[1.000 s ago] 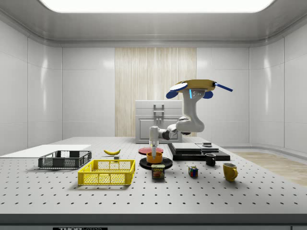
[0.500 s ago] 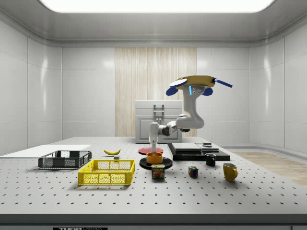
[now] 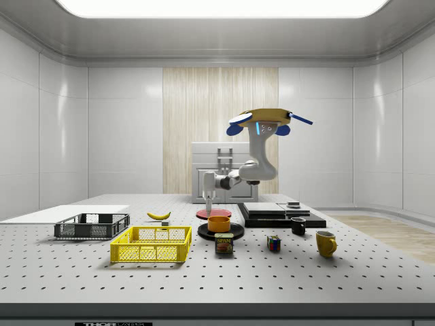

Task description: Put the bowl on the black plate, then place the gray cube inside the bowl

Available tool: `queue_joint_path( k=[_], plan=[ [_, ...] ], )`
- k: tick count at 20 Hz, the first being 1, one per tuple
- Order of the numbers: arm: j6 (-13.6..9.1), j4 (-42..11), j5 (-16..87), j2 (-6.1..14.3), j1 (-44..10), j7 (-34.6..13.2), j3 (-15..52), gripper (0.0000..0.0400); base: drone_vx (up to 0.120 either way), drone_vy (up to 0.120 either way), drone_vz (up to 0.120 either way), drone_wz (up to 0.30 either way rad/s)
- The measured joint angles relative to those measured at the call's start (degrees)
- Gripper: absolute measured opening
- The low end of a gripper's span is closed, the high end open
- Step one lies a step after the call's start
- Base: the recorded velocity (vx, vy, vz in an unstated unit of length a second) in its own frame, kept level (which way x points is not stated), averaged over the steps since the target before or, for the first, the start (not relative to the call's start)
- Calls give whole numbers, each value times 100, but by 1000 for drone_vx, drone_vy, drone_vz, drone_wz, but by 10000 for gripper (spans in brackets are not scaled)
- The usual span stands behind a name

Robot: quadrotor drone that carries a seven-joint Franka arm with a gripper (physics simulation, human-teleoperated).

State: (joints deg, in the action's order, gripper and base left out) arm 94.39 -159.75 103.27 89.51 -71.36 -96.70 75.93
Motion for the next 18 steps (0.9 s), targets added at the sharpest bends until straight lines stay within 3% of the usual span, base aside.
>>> queue_joint_path(
  k=[4, 11, 18],
  plan=[
    [3, -1, -6, 5, -1, -1, 4, 399, 120, -120, 0, 0],
    [10, -1, -11, 13, -3, -3, 7, 400, 120, -6, 0, 0],
    [16, -1, -14, 20, -5, -4, 8, 400, 120, 0, -120, 0]
  ],
)
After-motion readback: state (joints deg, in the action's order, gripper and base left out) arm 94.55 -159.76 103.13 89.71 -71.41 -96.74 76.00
